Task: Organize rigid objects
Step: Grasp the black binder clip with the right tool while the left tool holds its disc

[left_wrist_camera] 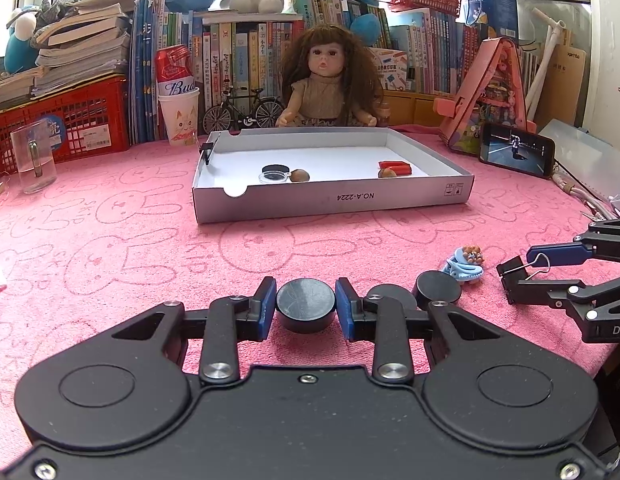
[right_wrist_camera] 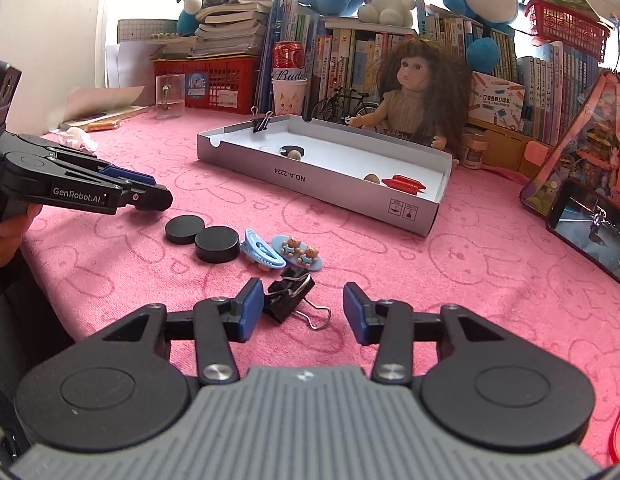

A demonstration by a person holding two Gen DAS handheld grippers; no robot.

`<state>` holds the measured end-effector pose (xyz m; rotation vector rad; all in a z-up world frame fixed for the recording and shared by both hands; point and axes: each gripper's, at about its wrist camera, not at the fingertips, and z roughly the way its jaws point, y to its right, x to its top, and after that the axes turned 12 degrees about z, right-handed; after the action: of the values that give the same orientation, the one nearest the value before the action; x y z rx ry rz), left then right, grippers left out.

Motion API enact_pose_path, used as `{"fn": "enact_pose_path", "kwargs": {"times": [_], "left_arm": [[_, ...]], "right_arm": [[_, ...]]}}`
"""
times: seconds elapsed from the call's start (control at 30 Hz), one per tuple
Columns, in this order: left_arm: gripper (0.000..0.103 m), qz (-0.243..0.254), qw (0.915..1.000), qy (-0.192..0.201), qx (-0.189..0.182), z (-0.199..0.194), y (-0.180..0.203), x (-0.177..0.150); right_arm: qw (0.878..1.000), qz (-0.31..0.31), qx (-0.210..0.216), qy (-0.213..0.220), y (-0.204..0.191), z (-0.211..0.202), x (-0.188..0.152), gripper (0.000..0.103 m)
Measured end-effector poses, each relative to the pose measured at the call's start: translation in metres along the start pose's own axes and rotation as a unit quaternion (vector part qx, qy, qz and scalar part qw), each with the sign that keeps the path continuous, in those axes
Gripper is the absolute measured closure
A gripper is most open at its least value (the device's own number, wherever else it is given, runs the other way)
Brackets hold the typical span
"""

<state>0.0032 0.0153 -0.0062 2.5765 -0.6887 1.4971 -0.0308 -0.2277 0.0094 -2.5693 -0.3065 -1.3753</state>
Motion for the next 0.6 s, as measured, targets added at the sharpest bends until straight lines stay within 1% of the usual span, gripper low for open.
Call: {"fn": "enact_pose_path", "kwargs": {"times": [0.4,0.5,0.6], "left_arm": [[0.073,-0.007,1.0000,0.001,-0.002,0.002,-0.001,0.000],[0.073,-0.007,1.0000,0.001,-0.003,0.002,-0.001,-0.001],[0.073,-0.009,1.0000,0.001,-0.002,0.002,-0.001,-0.001]], "right_arm": [[0.999,-0.001,-0.038,-0.001,0.011,-0.011,-0.005,0.031],[0.998,-0.005,-0.059,-0.006,0.013,-0.010,-0.007,0.031],[0.997,0.005,-0.075,-0.002,0.017,-0.011,-0.006,0.031]]}}
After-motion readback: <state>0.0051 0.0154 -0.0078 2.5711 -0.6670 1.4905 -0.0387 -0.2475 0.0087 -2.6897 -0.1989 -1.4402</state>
